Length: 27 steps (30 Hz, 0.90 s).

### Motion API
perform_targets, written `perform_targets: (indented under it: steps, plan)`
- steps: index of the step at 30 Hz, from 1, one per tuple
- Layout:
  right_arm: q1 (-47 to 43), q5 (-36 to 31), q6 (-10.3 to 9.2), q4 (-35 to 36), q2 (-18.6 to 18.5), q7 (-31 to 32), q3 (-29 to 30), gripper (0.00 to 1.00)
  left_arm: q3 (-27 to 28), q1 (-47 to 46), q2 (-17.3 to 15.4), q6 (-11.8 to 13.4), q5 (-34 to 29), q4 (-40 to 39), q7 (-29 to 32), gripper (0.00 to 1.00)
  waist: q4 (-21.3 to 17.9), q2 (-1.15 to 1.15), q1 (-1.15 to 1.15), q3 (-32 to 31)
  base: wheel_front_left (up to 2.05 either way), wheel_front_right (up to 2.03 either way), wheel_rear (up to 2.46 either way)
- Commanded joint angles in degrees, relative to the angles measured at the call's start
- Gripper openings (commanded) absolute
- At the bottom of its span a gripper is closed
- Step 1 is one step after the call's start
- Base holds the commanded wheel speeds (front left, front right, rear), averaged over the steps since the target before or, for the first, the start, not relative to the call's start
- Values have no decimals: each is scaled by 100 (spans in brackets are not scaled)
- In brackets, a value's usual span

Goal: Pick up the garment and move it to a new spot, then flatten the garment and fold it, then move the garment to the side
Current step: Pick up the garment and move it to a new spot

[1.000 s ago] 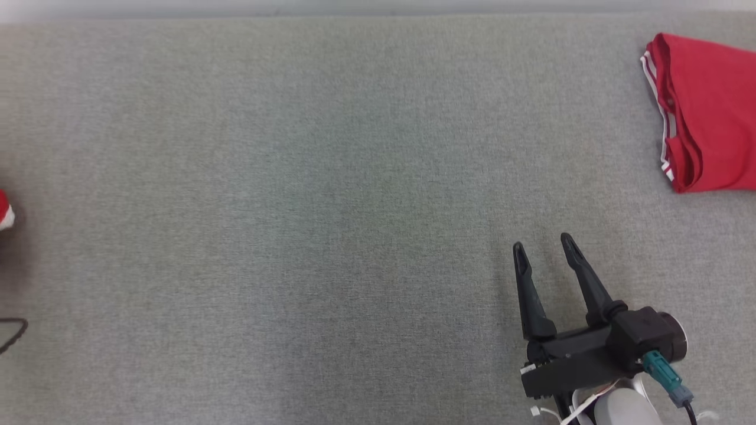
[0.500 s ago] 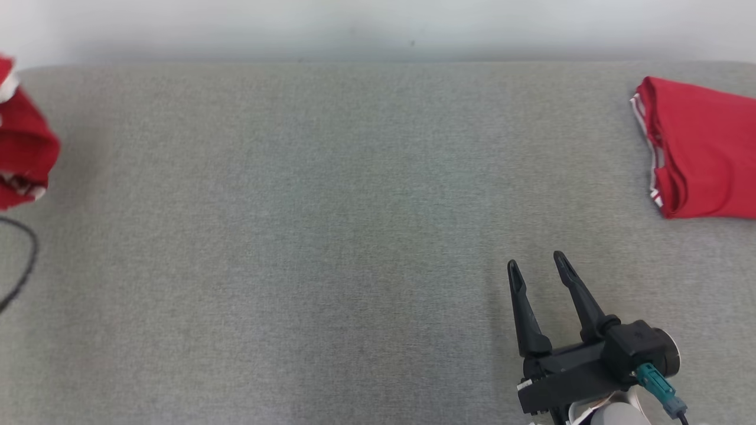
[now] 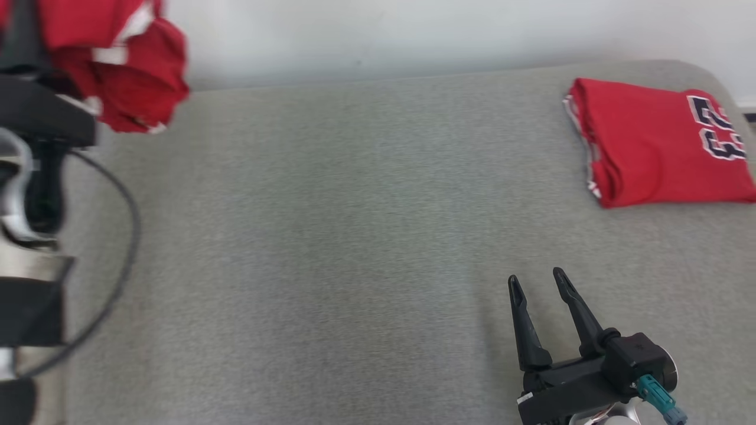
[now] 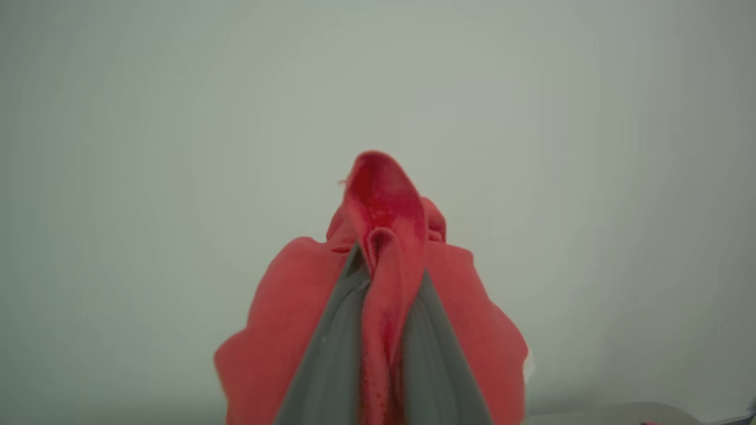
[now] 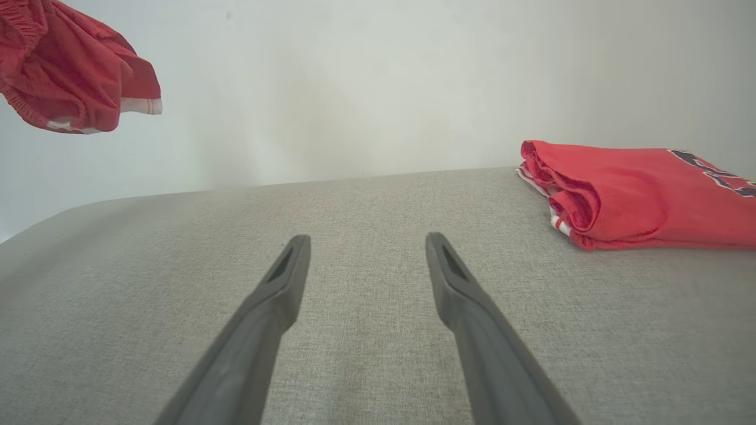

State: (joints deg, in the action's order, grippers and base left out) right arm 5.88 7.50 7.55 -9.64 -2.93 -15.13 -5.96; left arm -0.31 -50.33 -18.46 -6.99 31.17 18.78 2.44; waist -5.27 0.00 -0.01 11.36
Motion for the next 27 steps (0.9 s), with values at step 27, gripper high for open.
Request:
perform_targets:
  steps: [27]
  plan:
    - [-242, 149, -15, -113, 8, -8, 60, 100, -1886, 2574, 1527, 314, 270, -591, -379, 0, -301, 0, 1, 1, 0, 0, 0]
